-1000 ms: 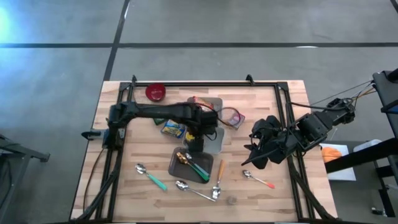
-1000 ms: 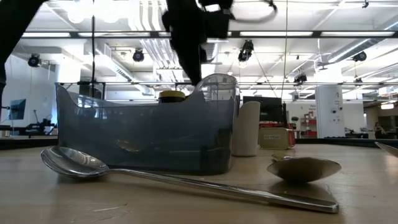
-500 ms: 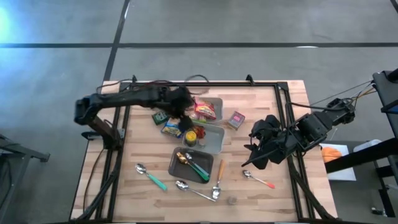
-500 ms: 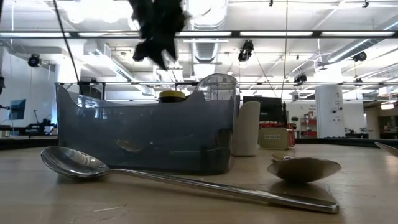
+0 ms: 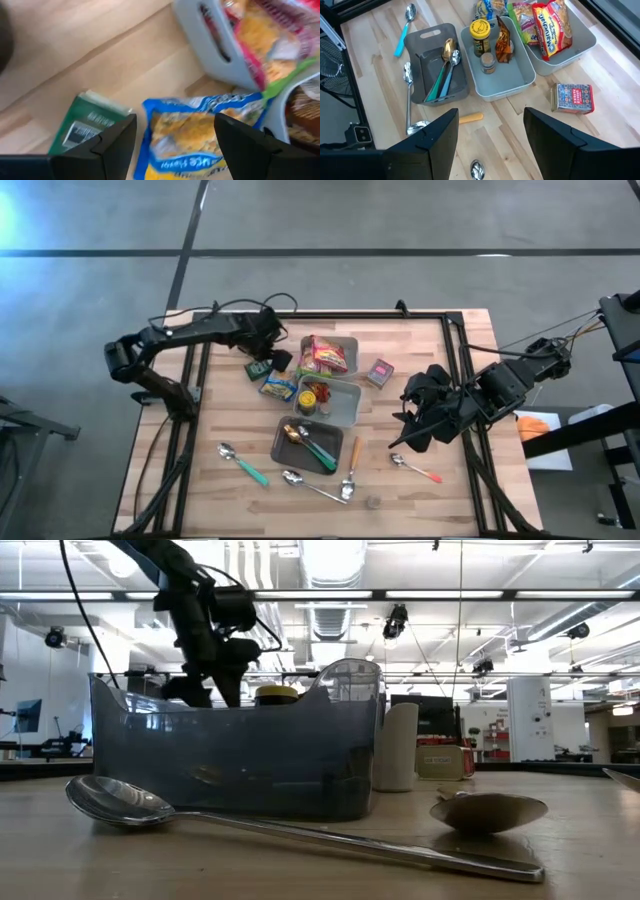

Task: Pick & Place Food Item
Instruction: Put the blue noodle pack into the top gray bin

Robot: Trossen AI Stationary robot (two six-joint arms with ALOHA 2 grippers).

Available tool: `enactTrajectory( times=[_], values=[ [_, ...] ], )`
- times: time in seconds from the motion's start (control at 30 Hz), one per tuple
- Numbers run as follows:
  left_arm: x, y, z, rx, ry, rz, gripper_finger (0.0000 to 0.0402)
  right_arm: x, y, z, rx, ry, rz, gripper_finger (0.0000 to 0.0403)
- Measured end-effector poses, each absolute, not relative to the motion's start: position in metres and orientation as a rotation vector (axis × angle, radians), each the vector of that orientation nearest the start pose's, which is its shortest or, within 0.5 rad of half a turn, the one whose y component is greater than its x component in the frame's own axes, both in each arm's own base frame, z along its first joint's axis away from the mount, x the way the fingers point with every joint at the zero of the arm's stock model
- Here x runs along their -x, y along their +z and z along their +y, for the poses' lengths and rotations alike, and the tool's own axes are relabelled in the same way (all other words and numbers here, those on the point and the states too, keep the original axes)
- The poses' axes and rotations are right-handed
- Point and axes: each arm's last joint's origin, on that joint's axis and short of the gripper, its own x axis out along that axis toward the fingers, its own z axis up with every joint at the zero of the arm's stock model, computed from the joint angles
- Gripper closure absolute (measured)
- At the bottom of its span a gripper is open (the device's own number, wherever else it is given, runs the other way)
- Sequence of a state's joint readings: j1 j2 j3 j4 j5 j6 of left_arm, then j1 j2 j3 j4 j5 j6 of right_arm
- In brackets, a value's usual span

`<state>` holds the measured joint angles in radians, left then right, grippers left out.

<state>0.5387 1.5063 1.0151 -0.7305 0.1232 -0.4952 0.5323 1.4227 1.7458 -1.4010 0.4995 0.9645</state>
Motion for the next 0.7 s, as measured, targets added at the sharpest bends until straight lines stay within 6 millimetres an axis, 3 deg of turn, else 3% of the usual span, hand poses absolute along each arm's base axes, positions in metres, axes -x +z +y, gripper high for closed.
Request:
enactTrajectory(
  times=[0.23, 0.7],
  values=[
    [-0.244, 0.208, 0.145, 0.782, 0.623, 1.074, 0.0131, -0.212, 0.417, 0.109, -0.368, -0.405, 0.839, 0.0181],
    [-0.253, 0.177, 0.149, 0.842, 0.571, 1.19, 0.0131, -0.213, 0.417, 0.109, -0.369, -0.404, 0.838, 0.0181]
  ],
)
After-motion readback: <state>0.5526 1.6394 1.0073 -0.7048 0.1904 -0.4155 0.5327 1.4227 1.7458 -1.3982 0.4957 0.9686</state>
